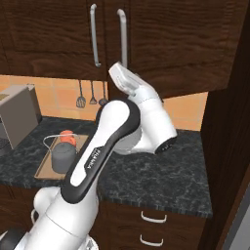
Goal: Pick the kettle from the counter and place it on the tray. Then pick the mug from the cabinet and place it on the tray. Then close the cabinet doors.
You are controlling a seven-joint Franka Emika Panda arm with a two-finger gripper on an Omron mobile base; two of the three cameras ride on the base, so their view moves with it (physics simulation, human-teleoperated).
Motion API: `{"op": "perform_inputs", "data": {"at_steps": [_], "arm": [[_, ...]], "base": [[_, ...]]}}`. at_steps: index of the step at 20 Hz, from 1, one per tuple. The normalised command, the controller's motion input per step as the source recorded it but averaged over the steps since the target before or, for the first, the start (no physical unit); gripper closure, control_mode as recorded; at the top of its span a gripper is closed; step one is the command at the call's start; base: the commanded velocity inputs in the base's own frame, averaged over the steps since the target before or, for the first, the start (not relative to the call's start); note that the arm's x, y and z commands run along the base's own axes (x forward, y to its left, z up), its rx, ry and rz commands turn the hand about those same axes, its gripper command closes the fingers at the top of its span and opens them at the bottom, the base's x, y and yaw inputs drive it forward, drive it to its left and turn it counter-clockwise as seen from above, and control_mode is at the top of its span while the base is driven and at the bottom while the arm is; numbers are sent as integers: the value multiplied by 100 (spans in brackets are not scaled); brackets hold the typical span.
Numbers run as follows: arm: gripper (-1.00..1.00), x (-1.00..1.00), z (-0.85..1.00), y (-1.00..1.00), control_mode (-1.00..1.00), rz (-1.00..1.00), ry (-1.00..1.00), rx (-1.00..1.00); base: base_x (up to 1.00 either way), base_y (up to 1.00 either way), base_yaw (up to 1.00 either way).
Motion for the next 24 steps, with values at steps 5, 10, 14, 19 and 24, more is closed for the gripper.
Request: {"op": "perform_inputs", "data": {"at_steps": [5,10,14,19,24], "arm": [[-100,89,14,28,-100,0,11,3],[-100,90,12,17,-100,0,12,4],[-100,94,6,8,-100,2,10,7],[-100,96,10,5,-100,6,9,9],[-100,99,5,0,-100,9,9,9]], "base": [[0,0,0],[0,0,0],[0,0,0],[0,0,0],[0,0,0]]}}
